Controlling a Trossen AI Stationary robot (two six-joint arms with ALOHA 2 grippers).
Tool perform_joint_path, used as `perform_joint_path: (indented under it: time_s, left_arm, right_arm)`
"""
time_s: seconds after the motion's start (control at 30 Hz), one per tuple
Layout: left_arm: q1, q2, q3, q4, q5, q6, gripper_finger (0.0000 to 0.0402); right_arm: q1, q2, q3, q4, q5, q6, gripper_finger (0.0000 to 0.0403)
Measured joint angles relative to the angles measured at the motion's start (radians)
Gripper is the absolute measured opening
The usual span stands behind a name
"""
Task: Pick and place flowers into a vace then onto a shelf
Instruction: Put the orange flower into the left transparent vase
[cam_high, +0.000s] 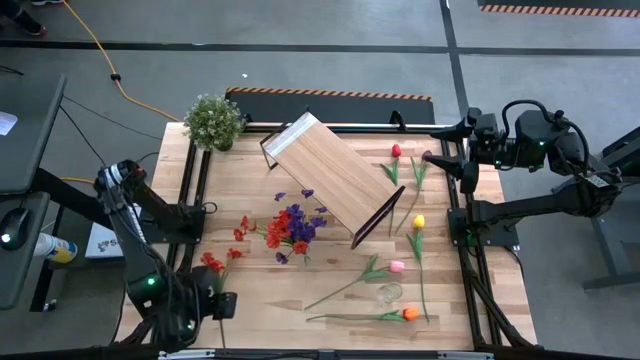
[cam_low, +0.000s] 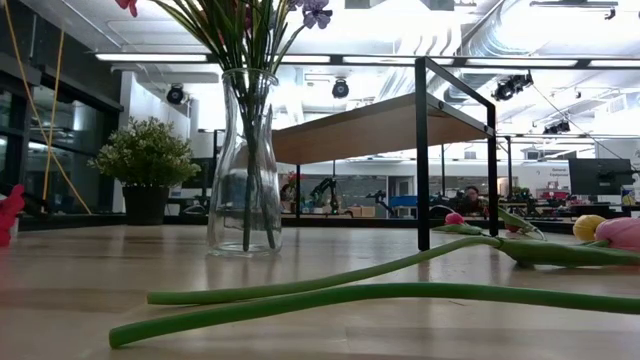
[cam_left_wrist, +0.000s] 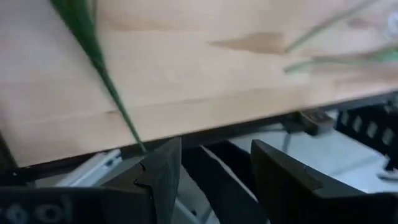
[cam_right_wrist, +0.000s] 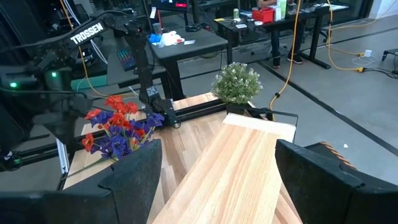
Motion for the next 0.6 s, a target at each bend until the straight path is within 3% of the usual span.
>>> perform_joint_path:
  time_s: [0.1, 0.6]
  left_arm:
    - [0.0, 0.029, 0.0, -0.023, 0.062, -0.02, 0.0227]
    - [-0.001, 0.13, 0.0, -0.093, 0.123, -0.008, 0.0227]
  right_arm:
    - [0.0, 0.001, 0.0, 0.0, 0.0, 0.001, 0.0303]
    - [0.0, 0.003, 0.0, 0.051, -0.019, 0.002, 0.0303]
